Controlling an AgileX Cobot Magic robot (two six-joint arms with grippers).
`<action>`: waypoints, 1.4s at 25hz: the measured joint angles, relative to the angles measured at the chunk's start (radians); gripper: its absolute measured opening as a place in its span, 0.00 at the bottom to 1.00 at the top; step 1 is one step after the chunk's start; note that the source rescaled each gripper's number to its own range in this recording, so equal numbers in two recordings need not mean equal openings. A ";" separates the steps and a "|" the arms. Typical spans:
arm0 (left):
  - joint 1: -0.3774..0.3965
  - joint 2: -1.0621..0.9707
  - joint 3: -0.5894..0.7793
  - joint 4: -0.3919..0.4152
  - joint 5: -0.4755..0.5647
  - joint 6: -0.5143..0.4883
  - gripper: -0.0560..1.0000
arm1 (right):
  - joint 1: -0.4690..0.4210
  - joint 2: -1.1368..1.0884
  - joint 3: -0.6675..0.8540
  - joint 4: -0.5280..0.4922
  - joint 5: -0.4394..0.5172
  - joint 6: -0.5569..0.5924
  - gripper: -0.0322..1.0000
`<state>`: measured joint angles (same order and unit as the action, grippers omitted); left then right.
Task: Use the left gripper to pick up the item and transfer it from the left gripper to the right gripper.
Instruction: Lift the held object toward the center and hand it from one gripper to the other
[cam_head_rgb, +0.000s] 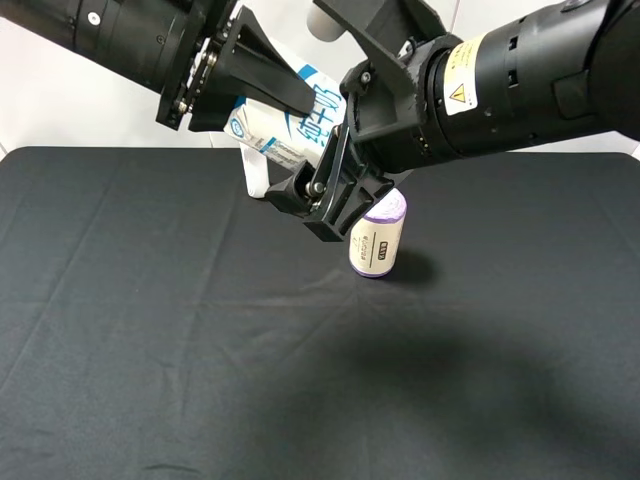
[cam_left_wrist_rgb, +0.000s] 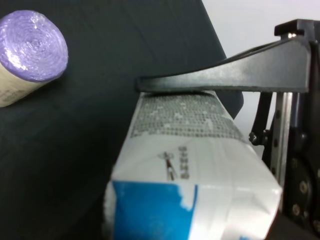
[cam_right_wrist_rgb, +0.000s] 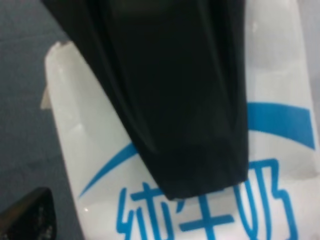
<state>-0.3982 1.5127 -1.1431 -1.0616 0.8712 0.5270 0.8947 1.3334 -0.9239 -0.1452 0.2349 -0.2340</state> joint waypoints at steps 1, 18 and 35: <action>0.000 0.000 0.000 -0.001 0.000 0.000 0.06 | 0.000 0.000 0.000 0.000 0.000 0.000 1.00; 0.000 0.000 0.005 0.013 0.024 0.001 0.07 | 0.000 0.001 0.000 -0.014 0.003 -0.001 0.09; 0.000 -0.001 0.004 -0.031 -0.012 0.000 0.98 | 0.000 0.008 0.000 -0.010 0.016 0.000 0.05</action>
<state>-0.3982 1.5113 -1.1394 -1.0925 0.8595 0.5269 0.8947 1.3412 -0.9239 -0.1548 0.2506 -0.2342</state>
